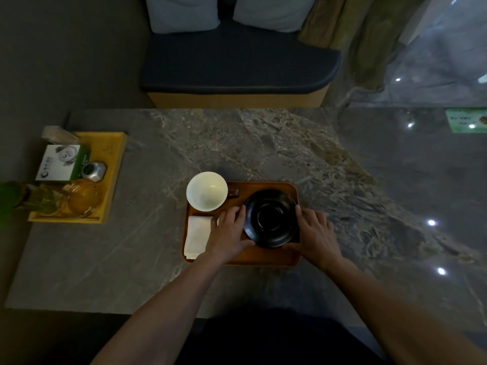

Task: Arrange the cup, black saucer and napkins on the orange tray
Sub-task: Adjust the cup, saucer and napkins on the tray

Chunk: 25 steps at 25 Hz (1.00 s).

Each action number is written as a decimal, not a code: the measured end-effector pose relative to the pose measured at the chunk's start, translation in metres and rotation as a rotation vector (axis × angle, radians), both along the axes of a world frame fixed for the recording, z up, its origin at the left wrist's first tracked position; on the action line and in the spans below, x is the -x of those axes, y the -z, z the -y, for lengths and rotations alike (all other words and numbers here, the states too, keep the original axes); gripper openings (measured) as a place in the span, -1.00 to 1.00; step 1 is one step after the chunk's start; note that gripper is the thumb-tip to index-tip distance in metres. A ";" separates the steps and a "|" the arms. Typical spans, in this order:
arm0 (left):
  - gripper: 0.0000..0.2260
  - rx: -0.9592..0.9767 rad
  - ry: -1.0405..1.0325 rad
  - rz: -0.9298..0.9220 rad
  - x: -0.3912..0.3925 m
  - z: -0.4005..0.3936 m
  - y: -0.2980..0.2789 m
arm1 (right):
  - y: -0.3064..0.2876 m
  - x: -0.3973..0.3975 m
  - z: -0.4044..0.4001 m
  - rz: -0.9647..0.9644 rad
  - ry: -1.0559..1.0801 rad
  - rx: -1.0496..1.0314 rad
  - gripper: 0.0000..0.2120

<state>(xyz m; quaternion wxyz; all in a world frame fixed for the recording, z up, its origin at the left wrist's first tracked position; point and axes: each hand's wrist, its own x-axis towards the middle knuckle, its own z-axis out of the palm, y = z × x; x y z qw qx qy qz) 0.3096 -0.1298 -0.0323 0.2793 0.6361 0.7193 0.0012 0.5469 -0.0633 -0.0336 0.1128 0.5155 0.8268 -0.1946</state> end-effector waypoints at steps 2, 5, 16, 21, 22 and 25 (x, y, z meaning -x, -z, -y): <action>-0.14 -0.003 0.007 -0.011 0.001 0.003 0.000 | 0.000 -0.001 0.004 -0.014 -0.005 -0.001 0.06; -0.14 -0.009 0.012 -0.034 0.002 0.009 0.000 | -0.001 -0.001 0.011 -0.022 -0.012 0.011 0.05; -0.13 0.000 0.066 -0.033 0.005 0.021 0.000 | -0.001 -0.002 0.019 0.021 -0.055 0.053 0.02; -0.16 0.011 0.117 -0.092 0.006 0.023 0.008 | 0.003 -0.004 0.020 0.048 -0.105 0.054 0.02; -0.16 0.006 0.119 -0.100 0.006 0.024 0.009 | 0.003 -0.004 0.020 0.049 -0.103 0.052 0.02; -0.16 -0.003 0.120 -0.102 0.008 0.024 0.012 | 0.004 -0.003 0.020 0.055 -0.105 0.061 0.01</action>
